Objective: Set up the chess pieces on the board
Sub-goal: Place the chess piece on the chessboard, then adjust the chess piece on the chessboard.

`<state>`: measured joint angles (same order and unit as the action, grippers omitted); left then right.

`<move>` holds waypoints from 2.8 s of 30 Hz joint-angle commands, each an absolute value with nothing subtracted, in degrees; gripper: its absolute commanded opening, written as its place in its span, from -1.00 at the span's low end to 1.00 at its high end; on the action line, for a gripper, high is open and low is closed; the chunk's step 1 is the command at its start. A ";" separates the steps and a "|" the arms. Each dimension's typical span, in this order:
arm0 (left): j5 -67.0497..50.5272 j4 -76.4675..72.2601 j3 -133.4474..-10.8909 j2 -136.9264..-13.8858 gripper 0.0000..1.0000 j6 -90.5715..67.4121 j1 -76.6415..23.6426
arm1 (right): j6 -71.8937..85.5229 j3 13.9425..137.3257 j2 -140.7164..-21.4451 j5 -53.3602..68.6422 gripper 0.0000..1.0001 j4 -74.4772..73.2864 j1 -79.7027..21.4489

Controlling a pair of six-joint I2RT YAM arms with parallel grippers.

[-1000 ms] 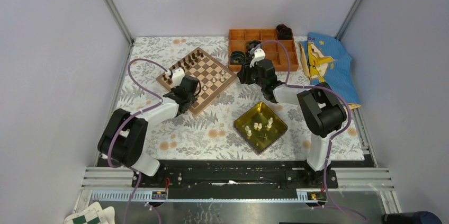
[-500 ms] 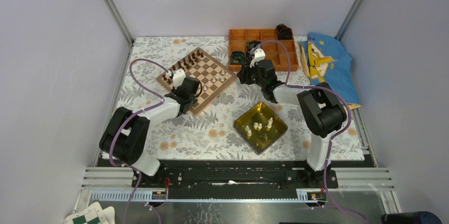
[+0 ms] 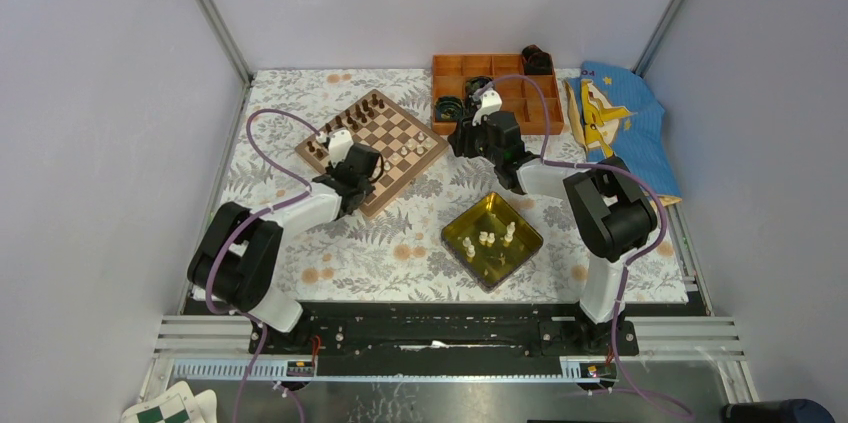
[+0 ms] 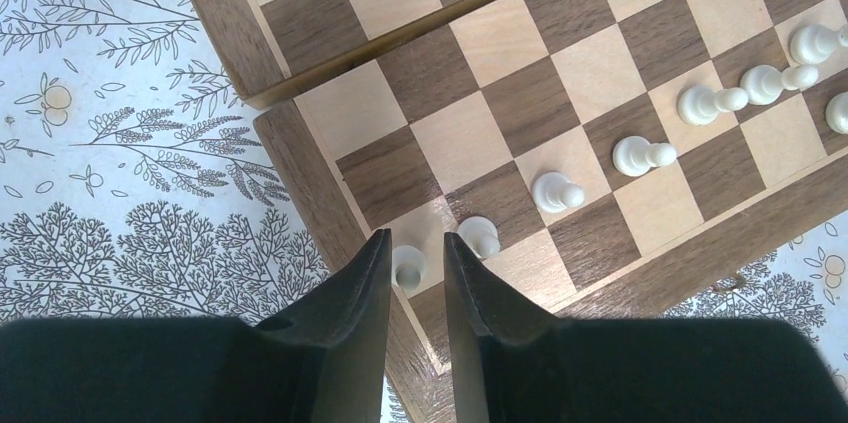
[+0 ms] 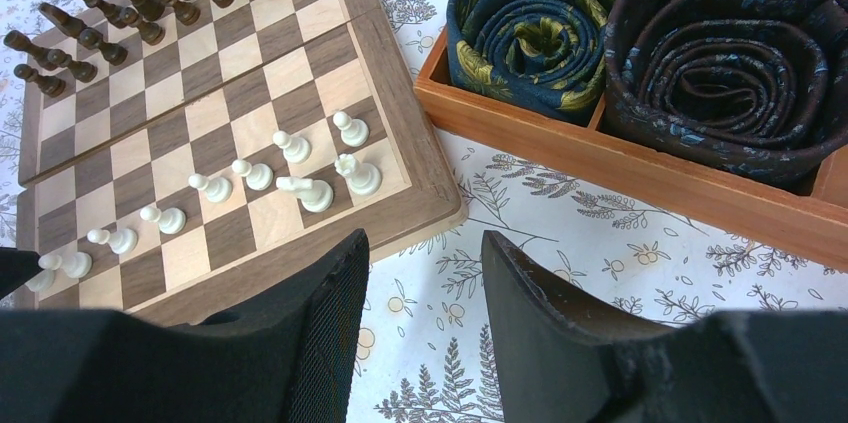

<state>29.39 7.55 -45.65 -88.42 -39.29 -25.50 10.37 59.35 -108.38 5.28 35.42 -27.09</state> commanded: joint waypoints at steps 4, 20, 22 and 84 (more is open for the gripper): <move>30.67 8.09 -46.66 -87.48 -0.37 -38.99 -26.19 | 10.46 59.55 -104.96 5.71 0.06 37.79 -26.66; 29.88 8.11 -46.63 -88.42 -0.37 -38.69 -26.79 | 10.63 58.89 -104.54 5.63 0.06 38.07 -26.65; 30.02 8.16 -46.50 -88.39 -0.35 -38.59 -26.77 | 10.60 58.89 -104.55 5.63 0.06 38.10 -26.66; 34.15 12.24 -53.16 -91.67 -1.00 -36.98 -31.94 | 10.45 59.39 -105.76 5.36 0.06 38.26 -26.49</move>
<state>31.64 13.56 -51.70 -91.13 -37.54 -32.47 10.39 58.28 -107.70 5.50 35.48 -27.03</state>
